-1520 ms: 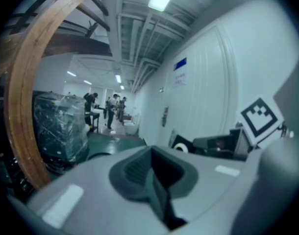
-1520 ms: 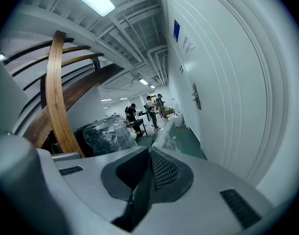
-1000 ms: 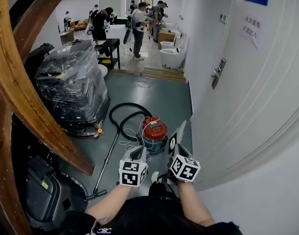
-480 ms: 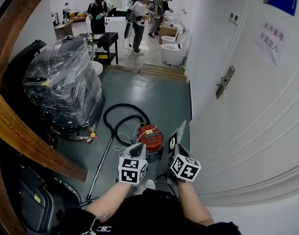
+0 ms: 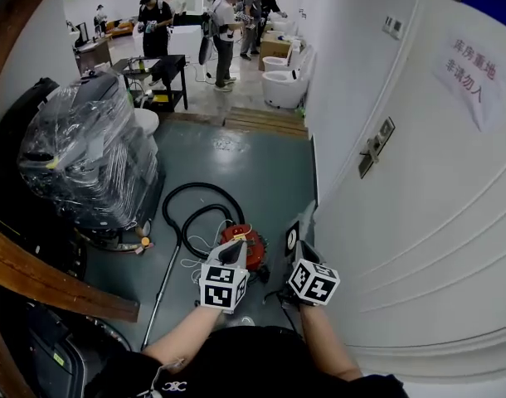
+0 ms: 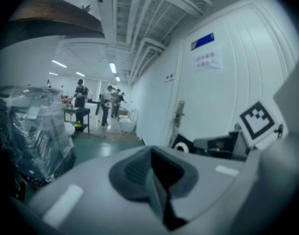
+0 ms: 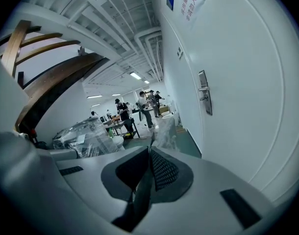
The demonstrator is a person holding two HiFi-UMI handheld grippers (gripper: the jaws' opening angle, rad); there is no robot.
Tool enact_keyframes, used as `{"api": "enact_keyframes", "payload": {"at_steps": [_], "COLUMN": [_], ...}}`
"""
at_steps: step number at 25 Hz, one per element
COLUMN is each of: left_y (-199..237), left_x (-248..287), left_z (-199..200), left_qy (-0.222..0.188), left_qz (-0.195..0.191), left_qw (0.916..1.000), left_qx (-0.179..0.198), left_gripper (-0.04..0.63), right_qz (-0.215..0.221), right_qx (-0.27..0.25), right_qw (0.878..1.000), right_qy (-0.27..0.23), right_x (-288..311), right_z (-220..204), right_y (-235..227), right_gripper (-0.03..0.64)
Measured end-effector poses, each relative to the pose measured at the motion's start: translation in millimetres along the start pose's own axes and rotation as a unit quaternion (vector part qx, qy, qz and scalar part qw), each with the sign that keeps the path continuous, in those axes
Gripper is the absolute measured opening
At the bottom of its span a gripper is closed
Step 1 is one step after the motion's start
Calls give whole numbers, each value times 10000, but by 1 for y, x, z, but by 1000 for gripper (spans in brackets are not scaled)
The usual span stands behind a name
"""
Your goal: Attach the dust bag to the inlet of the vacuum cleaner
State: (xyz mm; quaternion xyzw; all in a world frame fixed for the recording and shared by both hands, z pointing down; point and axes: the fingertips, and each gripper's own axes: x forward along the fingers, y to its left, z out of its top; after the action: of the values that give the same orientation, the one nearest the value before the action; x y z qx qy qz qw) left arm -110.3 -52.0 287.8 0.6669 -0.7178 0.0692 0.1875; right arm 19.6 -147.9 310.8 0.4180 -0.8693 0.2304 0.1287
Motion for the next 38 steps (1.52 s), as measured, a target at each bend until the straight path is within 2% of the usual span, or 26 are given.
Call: {"api": "enact_keyframes", "payload": {"at_steps": [12,20,26,31,38], "left_y": [13,12,2,0,2], "left_x": [82,110,123,136,154], "left_z": [16,18,14,23,28], "left_qy": [223,381,560,611,752], "left_qz": [64,29,-298,-660,-1042], "left_qw": [9997,9992,9980,9953,9902], "left_qx": [-108,-103,82,359,555], "left_gripper": [-2,-2,-2,-2,-2], "right_qz": [4,-42,-288,-693,-1194], "right_qx": [129,265,400,628,806], "right_qw": [9997,9993,9984,9955,9896], "right_qy": [206,267,270,156,-12], "right_x": [72,84,79,76,68], "right_z": [27,30,22,18,15], "right_y": [-37,-52,-63,-74,-86], "right_gripper": [12,12,12,12,12]}}
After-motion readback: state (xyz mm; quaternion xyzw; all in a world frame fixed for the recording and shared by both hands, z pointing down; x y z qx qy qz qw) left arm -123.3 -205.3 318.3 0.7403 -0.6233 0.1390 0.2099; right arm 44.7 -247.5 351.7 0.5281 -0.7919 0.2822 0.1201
